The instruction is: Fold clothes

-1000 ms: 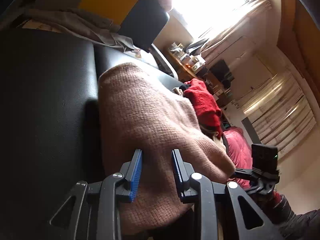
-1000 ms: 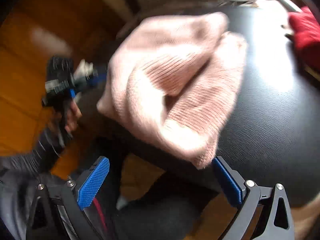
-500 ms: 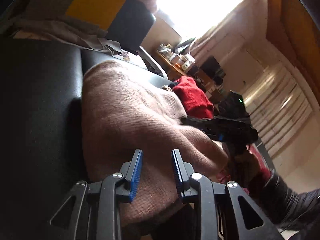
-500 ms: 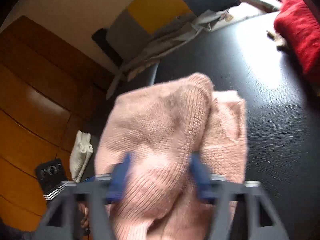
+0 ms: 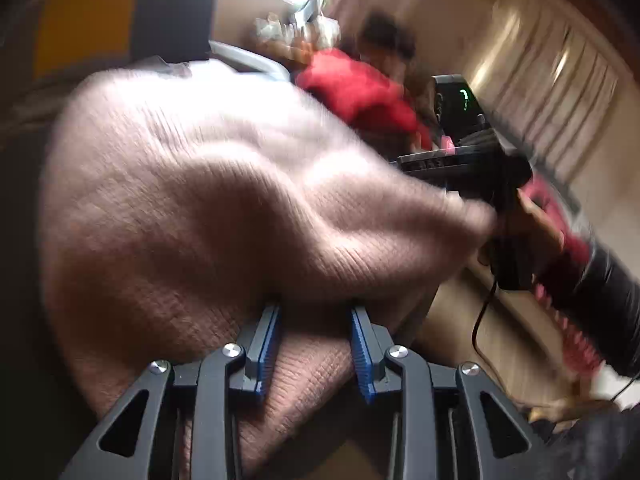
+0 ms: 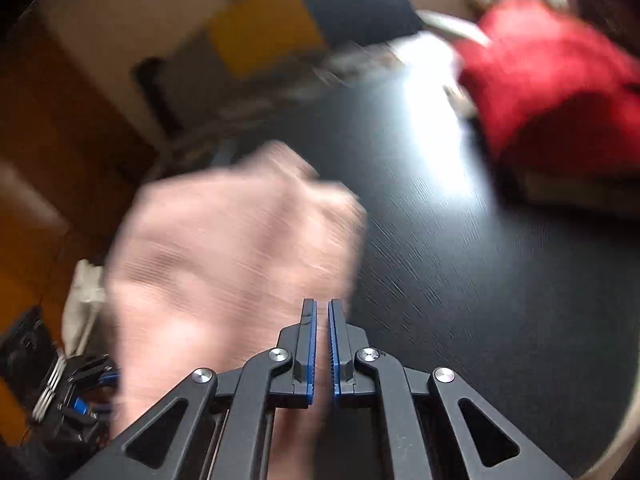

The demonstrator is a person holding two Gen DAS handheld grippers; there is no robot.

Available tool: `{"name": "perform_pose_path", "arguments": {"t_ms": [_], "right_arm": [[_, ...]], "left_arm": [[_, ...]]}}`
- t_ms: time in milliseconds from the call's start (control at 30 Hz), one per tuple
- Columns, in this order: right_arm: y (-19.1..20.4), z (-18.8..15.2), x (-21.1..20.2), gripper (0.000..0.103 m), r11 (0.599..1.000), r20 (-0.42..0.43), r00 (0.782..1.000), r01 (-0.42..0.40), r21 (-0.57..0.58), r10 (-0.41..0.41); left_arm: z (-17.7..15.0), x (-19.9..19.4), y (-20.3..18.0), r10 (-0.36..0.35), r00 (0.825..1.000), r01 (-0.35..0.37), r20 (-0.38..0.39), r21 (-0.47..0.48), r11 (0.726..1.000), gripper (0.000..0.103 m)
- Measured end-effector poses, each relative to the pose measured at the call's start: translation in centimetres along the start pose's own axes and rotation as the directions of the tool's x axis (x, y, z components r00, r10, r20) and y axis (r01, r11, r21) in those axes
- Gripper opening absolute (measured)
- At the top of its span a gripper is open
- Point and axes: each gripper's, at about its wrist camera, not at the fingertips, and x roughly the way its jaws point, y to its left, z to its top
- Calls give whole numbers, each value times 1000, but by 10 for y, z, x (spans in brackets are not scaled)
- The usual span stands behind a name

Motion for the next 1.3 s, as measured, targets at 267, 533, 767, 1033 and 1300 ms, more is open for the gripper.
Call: {"name": "perform_pose_path", "arguments": {"t_ms": [267,533,767,1033,1300], "right_arm": [[-16,-10,-49,11,946,102,945,-317,62,310],[43,-15,-41,96,903,-136,898,-428,-44,419],[53,-15,-47,9,931,-127,932,-352,-99,339],[-17,-51,-28,12,935,-83,934,-340,99,349],[-28,9,-73,72,936,64,934,-352,13,351]], "left_arm": [[18,-29,13,-43,994,52,104,-83,995,32],[31,-54,46,54,981,-18,188,-185,983,33],[40,-62,29,74,975,-56,211,-90,994,35],[28,-11,27,51,992,-44,113,-70,997,36],[26,-15,34,15,991,-1,131,-107,994,36]]}}
